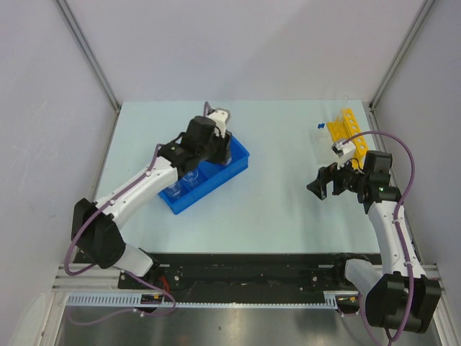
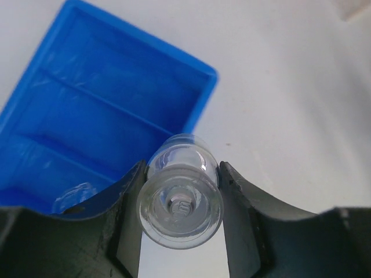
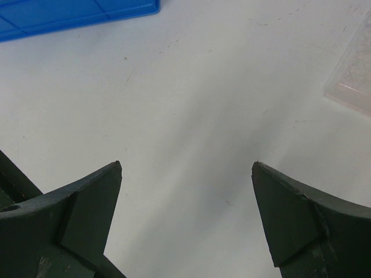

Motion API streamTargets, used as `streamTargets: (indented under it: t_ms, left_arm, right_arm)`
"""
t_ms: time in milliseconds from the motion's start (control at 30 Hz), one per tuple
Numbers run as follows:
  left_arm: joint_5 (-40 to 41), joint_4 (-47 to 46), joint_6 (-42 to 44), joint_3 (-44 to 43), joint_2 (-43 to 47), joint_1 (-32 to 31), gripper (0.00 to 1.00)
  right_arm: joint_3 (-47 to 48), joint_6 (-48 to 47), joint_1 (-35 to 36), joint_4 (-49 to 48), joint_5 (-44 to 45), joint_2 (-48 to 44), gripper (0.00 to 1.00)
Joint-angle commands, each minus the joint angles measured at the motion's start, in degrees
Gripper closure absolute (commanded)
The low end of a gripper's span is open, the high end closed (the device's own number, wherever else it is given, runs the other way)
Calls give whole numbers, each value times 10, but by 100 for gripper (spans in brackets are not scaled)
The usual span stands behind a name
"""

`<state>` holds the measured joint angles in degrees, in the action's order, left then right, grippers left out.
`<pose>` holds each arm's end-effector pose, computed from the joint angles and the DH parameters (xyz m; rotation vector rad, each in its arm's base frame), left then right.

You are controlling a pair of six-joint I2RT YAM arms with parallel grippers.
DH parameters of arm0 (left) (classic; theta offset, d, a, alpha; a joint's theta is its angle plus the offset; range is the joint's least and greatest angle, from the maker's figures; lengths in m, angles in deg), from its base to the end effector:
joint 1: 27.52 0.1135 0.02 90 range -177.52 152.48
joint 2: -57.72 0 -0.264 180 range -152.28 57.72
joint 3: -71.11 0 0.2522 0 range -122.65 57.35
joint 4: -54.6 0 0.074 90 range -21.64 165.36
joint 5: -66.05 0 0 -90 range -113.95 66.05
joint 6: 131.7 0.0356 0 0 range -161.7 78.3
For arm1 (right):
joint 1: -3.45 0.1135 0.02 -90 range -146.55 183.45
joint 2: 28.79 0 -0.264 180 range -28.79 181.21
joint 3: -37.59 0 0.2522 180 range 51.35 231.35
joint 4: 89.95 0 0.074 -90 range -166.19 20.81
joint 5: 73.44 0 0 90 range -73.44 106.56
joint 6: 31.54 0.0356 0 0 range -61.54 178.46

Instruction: Organize the chemistry lab equipment

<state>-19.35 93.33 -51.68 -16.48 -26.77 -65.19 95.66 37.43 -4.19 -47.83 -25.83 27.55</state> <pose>0.2673 -0.2028 0.3261 0.4858 2.1622 -0.3783 0.2035 -0.0031 0.2759 -0.6136 2.0253 0.5442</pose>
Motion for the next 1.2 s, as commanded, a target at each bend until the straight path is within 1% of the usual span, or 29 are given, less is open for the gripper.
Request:
streamTargets:
  t_ms: [0, 33, 133, 300, 400, 700, 900, 1167]
  left_arm:
    - [-27, 14, 25, -9, 14, 54, 75]
    - [-27, 16, 27, -13, 6, 72, 75]
    - [-24, 24, 38, -35, -12, 97, 75]
    - [-18, 39, 56, -72, -63, 118, 75]
    - [-21, 39, 58, -78, -84, 128, 75]
    - [-38, 26, 59, -76, -138, 135, 74]
    - [-35, 12, 62, -82, -190, 136, 73]
    - [-28, -4, 58, -75, -224, 140, 68]
  right_arm:
    - [1, 3, -1, -16, 2, -9, 0]
    - [1, 3, -1, -16, 2, -9, 0]
    - [1, 1, -1, -16, 2, -6, 0]
    - [1, 0, -1, -16, 5, -8, 0]
    - [1, 0, 0, -16, 4, -9, 0]
    - [1, 0, 5, -16, 8, -6, 0]
    - [1, -1, 6, -16, 9, -5, 0]
    - [1, -1, 6, -16, 9, -5, 0]
